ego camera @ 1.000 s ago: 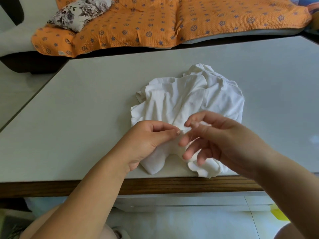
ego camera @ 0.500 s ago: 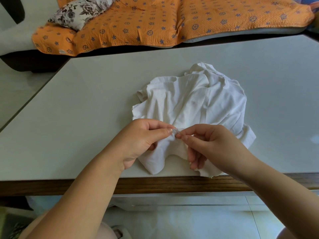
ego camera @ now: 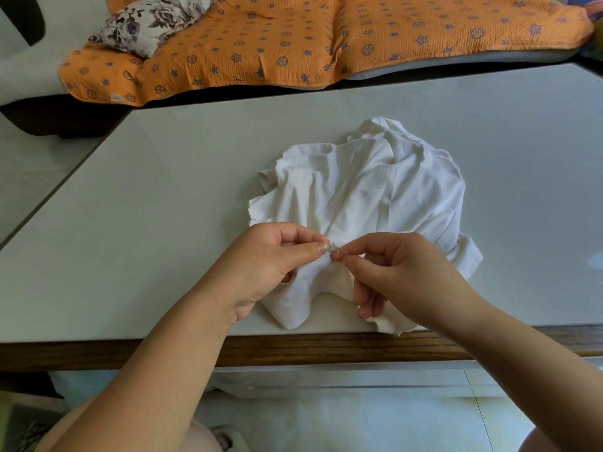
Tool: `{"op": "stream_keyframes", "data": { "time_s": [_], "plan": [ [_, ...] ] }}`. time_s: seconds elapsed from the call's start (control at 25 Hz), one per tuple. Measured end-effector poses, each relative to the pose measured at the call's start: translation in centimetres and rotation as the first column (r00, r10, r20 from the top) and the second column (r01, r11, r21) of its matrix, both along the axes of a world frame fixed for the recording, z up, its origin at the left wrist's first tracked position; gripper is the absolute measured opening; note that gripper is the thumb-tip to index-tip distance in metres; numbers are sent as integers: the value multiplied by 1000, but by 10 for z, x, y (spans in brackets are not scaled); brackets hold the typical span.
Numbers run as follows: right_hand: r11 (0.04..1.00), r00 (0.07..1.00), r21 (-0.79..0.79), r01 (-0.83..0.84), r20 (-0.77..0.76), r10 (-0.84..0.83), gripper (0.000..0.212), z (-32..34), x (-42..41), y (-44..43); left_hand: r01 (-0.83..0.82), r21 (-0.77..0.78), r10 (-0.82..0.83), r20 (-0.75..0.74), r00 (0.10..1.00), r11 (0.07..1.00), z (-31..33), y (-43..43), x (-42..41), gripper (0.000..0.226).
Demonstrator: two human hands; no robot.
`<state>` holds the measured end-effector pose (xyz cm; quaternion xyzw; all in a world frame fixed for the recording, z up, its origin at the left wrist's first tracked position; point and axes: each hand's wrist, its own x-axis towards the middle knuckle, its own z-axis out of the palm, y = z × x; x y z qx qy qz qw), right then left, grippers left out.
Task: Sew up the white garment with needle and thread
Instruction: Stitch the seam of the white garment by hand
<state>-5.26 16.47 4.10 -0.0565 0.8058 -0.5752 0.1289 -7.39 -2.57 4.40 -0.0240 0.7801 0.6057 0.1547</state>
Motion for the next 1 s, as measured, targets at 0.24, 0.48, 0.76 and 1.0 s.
{"op": "stream_keyframes", "data": {
  "time_s": [0.24, 0.48, 0.76, 1.0],
  "plan": [
    [1000, 1000, 29, 5, -13, -5, 21, 2, 1, -1, -5, -1, 5, -11, 1000, 1000, -1, 0, 0, 11],
    [999, 1000, 51, 5, -18, -4, 22, 3, 1, -1, -10, -18, 9, -17, 1000, 1000, -1, 0, 0, 9],
    [996, 998, 76, 37, -48, -34, 18, 1, 2, -3, -27, -23, 26, -54, 998, 999, 0, 4, 2, 7],
    [993, 991, 27, 112, -71, -109, 11, -5, 4, -9, -58, -27, 55, -99, 994, 998, -1, 16, 9, 2]
  ]
}}
